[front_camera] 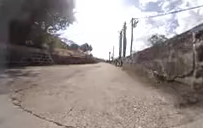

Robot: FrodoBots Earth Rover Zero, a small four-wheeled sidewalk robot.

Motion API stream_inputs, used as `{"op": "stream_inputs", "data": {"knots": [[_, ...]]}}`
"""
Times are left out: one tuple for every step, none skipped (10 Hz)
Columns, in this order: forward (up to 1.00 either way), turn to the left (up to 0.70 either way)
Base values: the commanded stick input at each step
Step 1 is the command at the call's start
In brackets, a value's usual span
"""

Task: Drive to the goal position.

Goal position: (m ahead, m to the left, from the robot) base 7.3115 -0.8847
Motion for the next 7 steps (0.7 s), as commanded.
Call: {"op": "stream_inputs", "data": {"knots": [[0.7, 0.0], [0.7, -0.03], [0.7, -0.16], [0.7, -0.14], [0.7, -0.08], [0.7, -0.02], [0.7, 0.0]]}}
